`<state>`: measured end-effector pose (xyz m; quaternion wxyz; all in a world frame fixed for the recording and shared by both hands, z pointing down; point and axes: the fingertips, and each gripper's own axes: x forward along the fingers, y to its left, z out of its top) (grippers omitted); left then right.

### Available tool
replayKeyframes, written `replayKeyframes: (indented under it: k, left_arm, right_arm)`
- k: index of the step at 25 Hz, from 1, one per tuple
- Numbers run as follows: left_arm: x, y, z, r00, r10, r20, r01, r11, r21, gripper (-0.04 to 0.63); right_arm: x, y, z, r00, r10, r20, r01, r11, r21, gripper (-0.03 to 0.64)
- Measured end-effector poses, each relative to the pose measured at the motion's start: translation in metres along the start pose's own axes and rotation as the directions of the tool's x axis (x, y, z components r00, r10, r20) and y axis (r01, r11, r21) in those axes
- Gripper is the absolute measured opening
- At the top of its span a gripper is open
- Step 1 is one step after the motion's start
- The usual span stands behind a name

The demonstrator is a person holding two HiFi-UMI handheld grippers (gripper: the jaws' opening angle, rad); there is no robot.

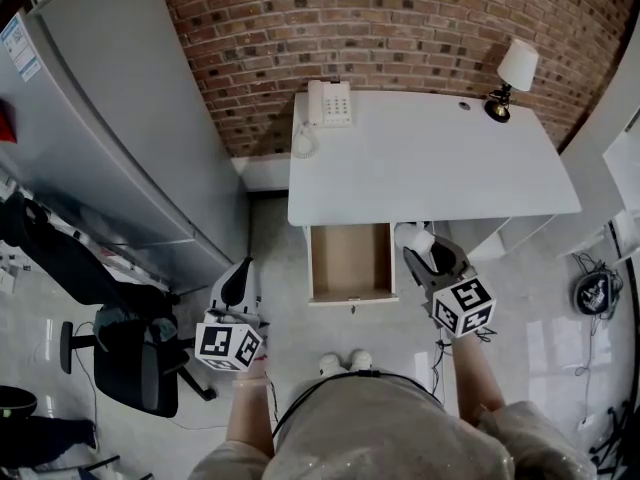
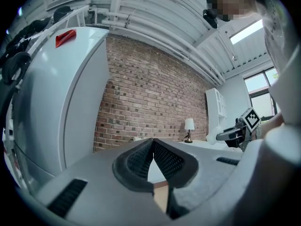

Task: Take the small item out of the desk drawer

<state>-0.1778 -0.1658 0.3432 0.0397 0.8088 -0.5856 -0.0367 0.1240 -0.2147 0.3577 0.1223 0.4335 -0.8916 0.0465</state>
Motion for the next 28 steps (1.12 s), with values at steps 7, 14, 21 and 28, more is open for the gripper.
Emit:
replayKeyframes:
  k: [7, 14, 21, 28]
  left_arm:
    - [0.001, 0.001, 0.002, 1.000, -0.002, 0.001, 0.002, 1.000, 0.008, 0.005]
    - [0.000, 0.008, 0.001, 1.000, 0.016, 0.000, -0.016, 1.000, 0.003, 0.005]
    - [0.002, 0.014, -0.003, 1.000, 0.027, -0.008, -0.027, 1.000, 0.000, 0.005]
    - [0.006, 0.018, -0.006, 0.999, 0.031, -0.013, -0.031, 1.000, -0.002, 0.005]
  right_arm:
    - [0.002, -0.004, 0.005, 1.000, -0.017, 0.011, 0.017, 1.000, 0.001, 0.167]
    - [0.004, -0.007, 0.003, 1.000, -0.018, 0.012, 0.018, 1.000, 0.013, 0.167]
    - [0.008, -0.009, -0.002, 1.000, -0.018, 0.004, 0.018, 1.000, 0.022, 0.167]
    - [0.016, -0.010, -0.006, 1.000, -0.010, -0.004, 0.010, 1.000, 0.028, 0.167]
